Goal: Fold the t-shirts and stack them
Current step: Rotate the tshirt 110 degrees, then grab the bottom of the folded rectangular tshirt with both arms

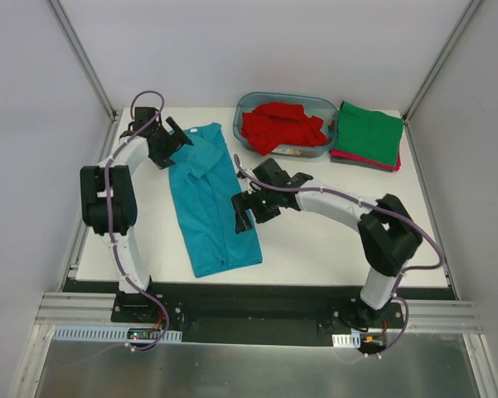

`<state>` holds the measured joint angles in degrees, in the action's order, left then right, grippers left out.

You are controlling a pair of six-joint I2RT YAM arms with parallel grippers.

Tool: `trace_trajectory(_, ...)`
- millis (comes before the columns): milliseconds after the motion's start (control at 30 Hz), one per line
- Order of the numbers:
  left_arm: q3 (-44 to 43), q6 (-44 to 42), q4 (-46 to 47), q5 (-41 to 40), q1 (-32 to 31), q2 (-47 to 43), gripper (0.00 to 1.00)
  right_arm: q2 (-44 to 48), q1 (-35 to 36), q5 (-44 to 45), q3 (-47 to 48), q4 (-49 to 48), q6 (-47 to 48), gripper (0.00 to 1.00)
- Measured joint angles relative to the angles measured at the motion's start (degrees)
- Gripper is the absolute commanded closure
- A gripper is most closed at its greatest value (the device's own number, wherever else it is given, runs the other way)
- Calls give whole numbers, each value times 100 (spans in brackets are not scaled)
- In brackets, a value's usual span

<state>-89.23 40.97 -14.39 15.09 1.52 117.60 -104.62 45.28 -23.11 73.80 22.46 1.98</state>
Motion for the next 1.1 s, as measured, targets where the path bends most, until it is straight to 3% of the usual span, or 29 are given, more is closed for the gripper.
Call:
trace_trajectory(100,901,-68,-11,-94,-70,-1154,1,765,153,422,-570,-203,-319,4)
trace_trajectory(200,2240,-127,24,-361,-297,-2924,1,1550,269,730,-1351,-612,-732,4)
trace_trajectory(367,4592,-26,157,-654,-1189,-5523,1,2135,391,960,-2330,-1073,-1478,1)
trace_trajectory(467,5862,219,-76,-623,-1652,-6588,1,2015,544,1045,-2433,-1147,-1716,15)
trace_trajectory(567,6603,492,-579,-619,-1775,-7442,1,1759,719,1196,-2424,-1235,-1965,26)
trace_trajectory(700,6854,772,-1115,-675,-1847,-8242,2,1434,885,1521,-2424,-1220,-2326,39)
trace_trajectory(767,6889,868,-1344,-693,-1847,-8454,2,1320,940,1687,-2424,-1193,-2503,51)
trace_trajectory(1033,7287,1145,-1648,-575,-1996,-8542,12,1239,1196,2087,-2682,-1545,-2990,92)
trace_trajectory(1100,7311,1213,-1633,-507,-2072,-8550,16,1257,1290,2111,-2800,-1766,-3112,95)
